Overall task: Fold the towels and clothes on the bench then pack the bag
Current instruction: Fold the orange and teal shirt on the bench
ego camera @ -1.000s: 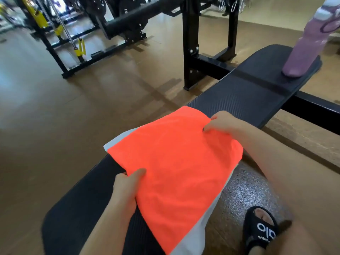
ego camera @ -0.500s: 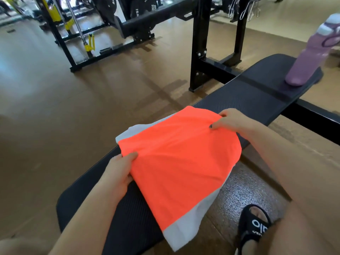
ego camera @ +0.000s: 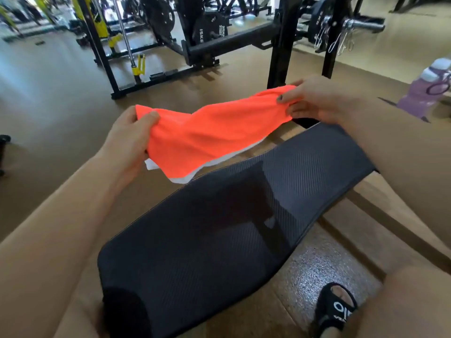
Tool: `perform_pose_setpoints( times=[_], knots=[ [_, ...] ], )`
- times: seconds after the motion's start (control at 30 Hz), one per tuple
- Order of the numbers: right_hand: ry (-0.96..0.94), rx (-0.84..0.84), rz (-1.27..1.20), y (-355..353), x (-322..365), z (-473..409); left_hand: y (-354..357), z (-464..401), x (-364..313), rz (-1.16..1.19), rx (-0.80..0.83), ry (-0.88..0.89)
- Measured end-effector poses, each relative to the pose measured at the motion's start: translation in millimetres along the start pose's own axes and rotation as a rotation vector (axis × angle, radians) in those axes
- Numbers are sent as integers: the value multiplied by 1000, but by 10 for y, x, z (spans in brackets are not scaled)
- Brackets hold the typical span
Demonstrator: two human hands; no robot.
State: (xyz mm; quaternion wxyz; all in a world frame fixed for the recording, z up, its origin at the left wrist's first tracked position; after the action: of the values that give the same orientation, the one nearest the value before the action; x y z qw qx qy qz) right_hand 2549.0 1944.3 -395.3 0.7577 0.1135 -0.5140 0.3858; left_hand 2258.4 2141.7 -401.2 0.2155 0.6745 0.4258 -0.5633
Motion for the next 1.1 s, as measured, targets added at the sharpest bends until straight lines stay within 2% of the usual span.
perform_pose_setpoints(
  times=[0.07, 0.13, 0.27, 0.33, 0.43, 0.53, 0.6, 0.7, 0.83, 0.97, 1.03, 1.1],
  knots=[
    [4, 13, -26, -70, -272, 47, -20, 320, 115, 19, 38, 33],
    [65, 15, 34, -127, -803, 83, 39, 809, 409, 52, 112, -19],
    [339, 18, 455, -47, -1916, 185, 192, 1841, 1231, -9, 197, -378],
    [335, -21, 559, -9, -2154, 146, 209, 2142, 1453, -30, 191, -566],
    [295, -133, 562, 4, -2130, 100, 205, 2185, 1525, 23, 110, -697],
    [269, -225, 597, 58, -2087, 36, 179, 2029, 1426, 39, 170, -742],
    [244, -313, 706, 128, -2108, -9, 171, 1869, 1399, 53, 201, -738],
    [181, -421, 739, 200, -2081, -71, 136, 1558, 1422, 10, 165, -681],
    [180, -318, 535, 276, -2061, -131, 181, 1219, 1492, 95, 157, -678],
    [242, -283, 476, 285, -2076, -109, 201, 1066, 1586, 170, 102, -772],
    [276, -260, 471, 283, -2033, -72, 140, 1014, 1642, 99, 184, -766],
    [317, -217, 468, 293, -1991, -65, 59, 959, 1665, -6, 333, -722]
  ],
)
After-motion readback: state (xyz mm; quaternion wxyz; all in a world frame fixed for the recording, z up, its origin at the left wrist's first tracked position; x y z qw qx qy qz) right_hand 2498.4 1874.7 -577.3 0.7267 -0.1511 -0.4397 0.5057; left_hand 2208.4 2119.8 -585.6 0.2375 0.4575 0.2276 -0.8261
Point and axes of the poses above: each hand's wrist, its own z-axis away from the middle knuckle, its own y-axis out of the palm, x = y × z, the point moved 1 cm from there along -z, towards the middle knuckle, and after that the axes turned 15 degrees about y, right-handed, at the moved point
